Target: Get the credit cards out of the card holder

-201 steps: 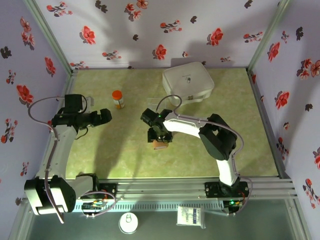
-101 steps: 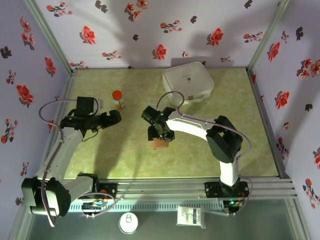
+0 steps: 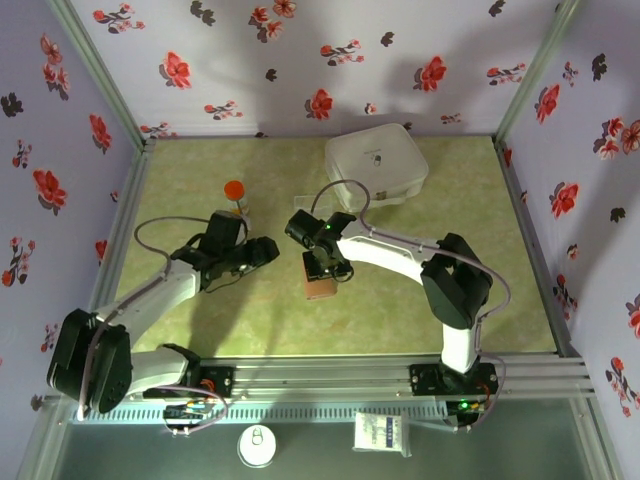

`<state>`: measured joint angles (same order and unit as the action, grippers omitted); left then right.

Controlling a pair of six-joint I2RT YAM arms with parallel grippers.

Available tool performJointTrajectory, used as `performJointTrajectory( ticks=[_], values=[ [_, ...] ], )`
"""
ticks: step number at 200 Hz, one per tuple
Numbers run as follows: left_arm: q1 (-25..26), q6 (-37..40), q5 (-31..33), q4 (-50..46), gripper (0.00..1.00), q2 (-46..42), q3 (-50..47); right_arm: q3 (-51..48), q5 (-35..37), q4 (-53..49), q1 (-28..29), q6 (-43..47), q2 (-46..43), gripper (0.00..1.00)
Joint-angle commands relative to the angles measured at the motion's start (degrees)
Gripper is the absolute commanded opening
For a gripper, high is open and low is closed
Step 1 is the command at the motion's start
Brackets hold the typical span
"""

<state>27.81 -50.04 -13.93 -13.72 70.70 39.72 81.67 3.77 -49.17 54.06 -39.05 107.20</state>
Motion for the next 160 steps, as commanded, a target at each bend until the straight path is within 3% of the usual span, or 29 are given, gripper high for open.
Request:
performJointTrajectory(
  ticks=[1,22,75,160],
  values=[
    [1.72,-4.41,1.23,6.47,0.47,1.18,-2.03,0.79,-0.75,0.04,-0.60,1.42,1.48,0.44],
    [2.80,-4.67,1.28,7.34,0.39,2.05,-2.72,0.91,-1.13,0.49,-0.76,1.41,2.46,0.42],
    [4.79,-5.86,-0.21,13.19,0.00,3.73,-5.16,1.89,-2.81,1.81,-1.28,1.80,4.83,0.38],
    [5.22,-6.16,-2.41,16.50,0.00,7.54,-4.70,1.93,-3.92,2.87,-2.55,2.60,8.32,0.35]
  ],
)
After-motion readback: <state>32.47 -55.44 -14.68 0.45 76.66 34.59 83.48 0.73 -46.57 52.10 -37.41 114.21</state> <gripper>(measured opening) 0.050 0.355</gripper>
